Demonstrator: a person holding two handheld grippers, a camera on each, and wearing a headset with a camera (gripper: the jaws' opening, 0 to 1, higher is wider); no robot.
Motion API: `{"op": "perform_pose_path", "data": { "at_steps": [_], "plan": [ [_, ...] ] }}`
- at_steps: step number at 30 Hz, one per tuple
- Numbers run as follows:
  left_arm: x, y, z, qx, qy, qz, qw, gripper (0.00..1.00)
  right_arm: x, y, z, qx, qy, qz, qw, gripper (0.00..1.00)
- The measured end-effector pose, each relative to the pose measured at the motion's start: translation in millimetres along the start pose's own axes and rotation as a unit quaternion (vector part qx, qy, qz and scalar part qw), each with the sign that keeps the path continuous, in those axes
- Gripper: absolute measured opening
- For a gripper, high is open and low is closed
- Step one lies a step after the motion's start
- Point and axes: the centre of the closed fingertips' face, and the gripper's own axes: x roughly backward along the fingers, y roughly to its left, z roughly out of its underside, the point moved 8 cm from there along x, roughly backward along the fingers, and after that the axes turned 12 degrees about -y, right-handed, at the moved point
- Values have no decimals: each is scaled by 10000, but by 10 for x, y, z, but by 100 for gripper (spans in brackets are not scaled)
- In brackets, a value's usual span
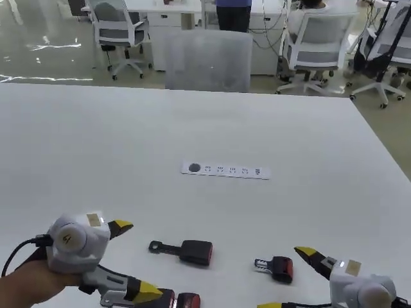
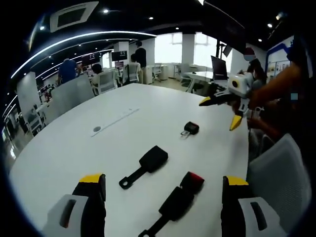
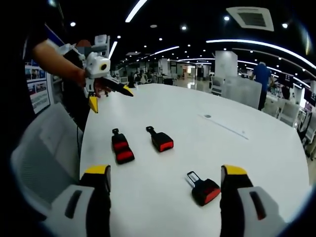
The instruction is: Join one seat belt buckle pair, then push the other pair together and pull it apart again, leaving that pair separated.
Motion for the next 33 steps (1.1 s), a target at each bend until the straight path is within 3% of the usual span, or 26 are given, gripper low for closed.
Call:
{"op": "perform_pose_path", "data": {
  "at_steps": [3,10,14,15,26,33],
  "plan": [
    [74,-63,64,-57,77,-9,10000,100,5,82,-34,110,11,-115,9999,95],
    [169,-162,83,-148,-39,111,9998,100,-24,277,-85,138,-16,-110,9998,96],
    [231,-134,114,-124,-178,129,9997,100,-43,383,-124,107,-71,78,9999,96],
    [264,-121,130,18,-293,102,9995,100,-37,424,-152,82,-94,218,9997,96],
    [485,-10,278,237,-655,76,9975,100,-12,724,-232,-4,-137,631,9979,97],
    [628,87,282,328,-917,-70,9952,100,-1,740,-307,-4,-271,911,9955,97]
  ]
}}
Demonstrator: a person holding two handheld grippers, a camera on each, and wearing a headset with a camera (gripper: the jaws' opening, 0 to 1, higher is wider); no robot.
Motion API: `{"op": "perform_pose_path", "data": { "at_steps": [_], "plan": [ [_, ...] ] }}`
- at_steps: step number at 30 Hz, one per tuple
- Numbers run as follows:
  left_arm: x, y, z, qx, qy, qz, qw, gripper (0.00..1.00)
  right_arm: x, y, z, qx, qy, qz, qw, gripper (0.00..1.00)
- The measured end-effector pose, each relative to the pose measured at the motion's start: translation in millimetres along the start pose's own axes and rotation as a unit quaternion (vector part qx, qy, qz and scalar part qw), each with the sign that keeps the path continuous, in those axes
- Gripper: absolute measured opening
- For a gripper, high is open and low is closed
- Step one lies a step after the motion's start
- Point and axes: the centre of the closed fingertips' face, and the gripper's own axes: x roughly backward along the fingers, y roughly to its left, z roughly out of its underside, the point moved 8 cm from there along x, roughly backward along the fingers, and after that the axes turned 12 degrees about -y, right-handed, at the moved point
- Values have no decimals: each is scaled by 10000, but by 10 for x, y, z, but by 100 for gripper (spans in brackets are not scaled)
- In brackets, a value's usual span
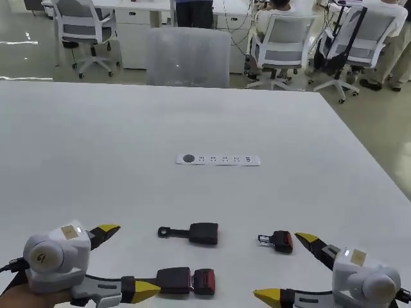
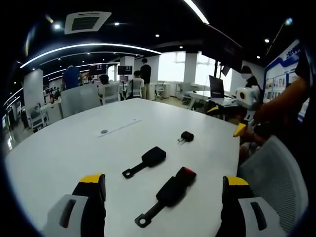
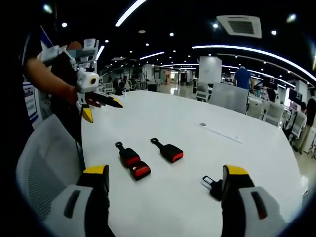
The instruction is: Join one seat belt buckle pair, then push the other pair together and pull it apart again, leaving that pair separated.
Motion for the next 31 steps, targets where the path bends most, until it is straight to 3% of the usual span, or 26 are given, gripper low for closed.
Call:
{"op": "perform_pose_path", "data": {
  "at_steps": [12,15,19,24,31],
  "plan": [
    [210,22,29,45,-91,-66,9999,100,19,64,45,146,159,-68,9997,97],
    [208,-61,103,-63,137,205,9997,100,18,79,101,371,359,-212,9984,96],
    [196,-99,220,-129,363,243,9990,100,31,80,152,390,441,-247,9980,96],
    [191,-159,294,-182,471,192,9985,100,71,79,228,401,579,-205,9973,95],
    [185,-171,328,-36,299,-172,9994,100,100,71,253,310,609,-60,9976,95]
  ]
}}
